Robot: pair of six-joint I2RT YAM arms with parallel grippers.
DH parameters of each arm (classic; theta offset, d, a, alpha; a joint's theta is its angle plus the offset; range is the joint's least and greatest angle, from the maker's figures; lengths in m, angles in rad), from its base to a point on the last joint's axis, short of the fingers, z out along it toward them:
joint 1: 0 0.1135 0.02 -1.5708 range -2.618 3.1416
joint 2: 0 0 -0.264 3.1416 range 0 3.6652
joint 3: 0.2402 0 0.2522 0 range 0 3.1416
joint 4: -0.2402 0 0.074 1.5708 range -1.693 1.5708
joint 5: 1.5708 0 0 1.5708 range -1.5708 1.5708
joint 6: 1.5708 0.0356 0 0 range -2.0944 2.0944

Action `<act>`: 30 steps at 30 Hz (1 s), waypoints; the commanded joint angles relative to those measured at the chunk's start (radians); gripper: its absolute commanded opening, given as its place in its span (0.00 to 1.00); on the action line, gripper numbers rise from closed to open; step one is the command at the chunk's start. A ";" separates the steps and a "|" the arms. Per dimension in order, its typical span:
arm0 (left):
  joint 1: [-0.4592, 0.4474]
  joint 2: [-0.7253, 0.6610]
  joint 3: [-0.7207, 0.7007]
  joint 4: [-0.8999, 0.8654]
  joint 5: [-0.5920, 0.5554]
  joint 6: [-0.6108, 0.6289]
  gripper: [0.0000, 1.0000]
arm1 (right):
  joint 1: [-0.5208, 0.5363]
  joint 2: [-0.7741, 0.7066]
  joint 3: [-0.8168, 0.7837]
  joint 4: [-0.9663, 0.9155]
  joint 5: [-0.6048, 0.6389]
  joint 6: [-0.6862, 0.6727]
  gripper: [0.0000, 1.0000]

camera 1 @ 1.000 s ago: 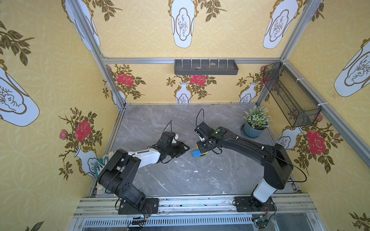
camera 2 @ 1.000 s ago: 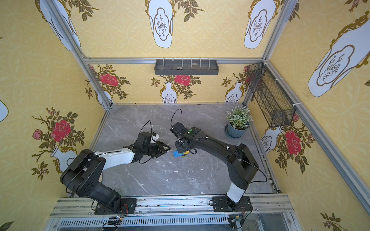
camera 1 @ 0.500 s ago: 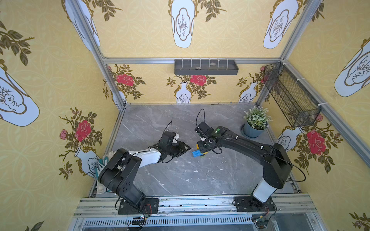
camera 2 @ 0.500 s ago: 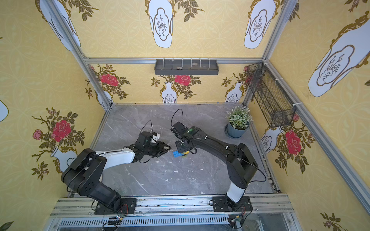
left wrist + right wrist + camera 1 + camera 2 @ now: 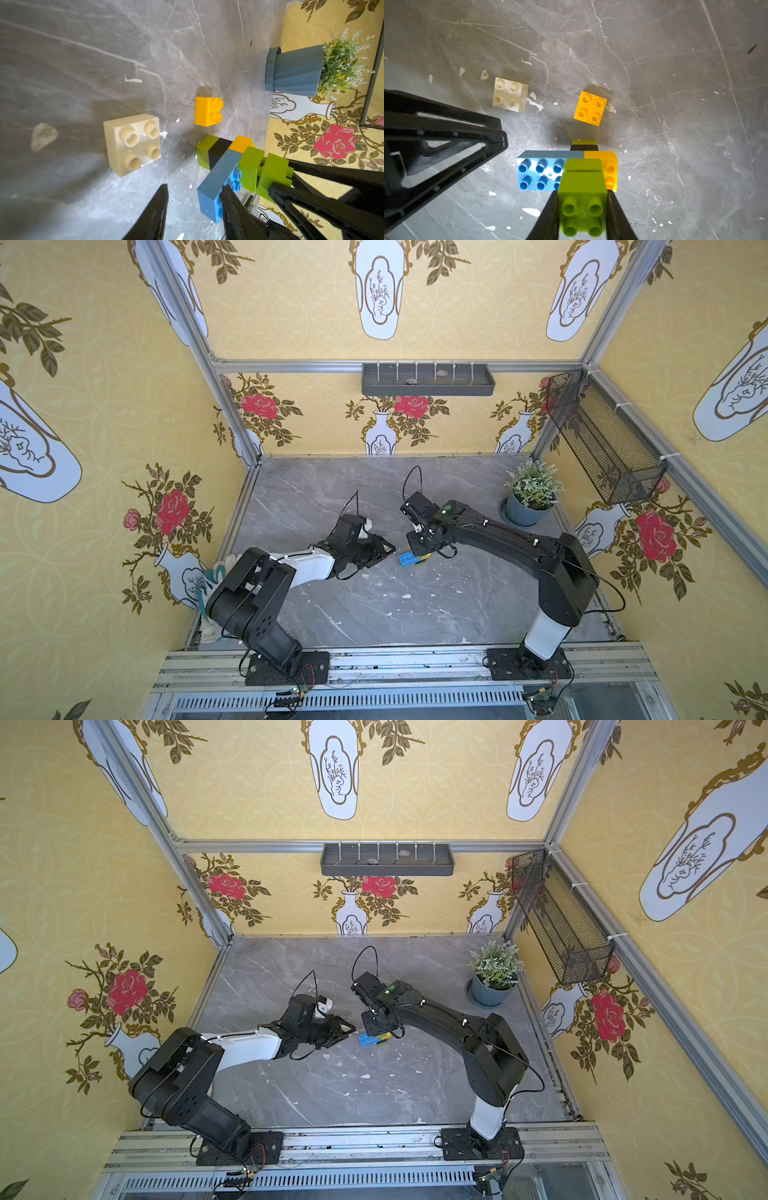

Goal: Assemble the number 4 with lego
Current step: Assemble the lego brick with the lego brick.

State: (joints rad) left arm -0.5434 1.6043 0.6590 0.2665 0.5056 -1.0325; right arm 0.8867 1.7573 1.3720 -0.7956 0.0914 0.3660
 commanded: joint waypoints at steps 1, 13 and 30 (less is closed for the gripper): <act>-0.002 0.006 -0.005 0.027 0.008 0.010 0.45 | 0.002 0.014 0.002 -0.038 -0.005 0.007 0.18; -0.001 0.011 0.001 0.027 0.009 0.015 0.45 | -0.007 0.096 -0.012 -0.133 -0.066 -0.003 0.17; 0.037 -0.114 0.188 -0.427 -0.213 0.191 0.58 | 0.000 0.094 0.005 -0.234 -0.028 0.140 0.18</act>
State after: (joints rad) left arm -0.5079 1.4849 0.8188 -0.0132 0.3717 -0.9157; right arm 0.8833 1.8141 1.3899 -0.8291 0.0898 0.4744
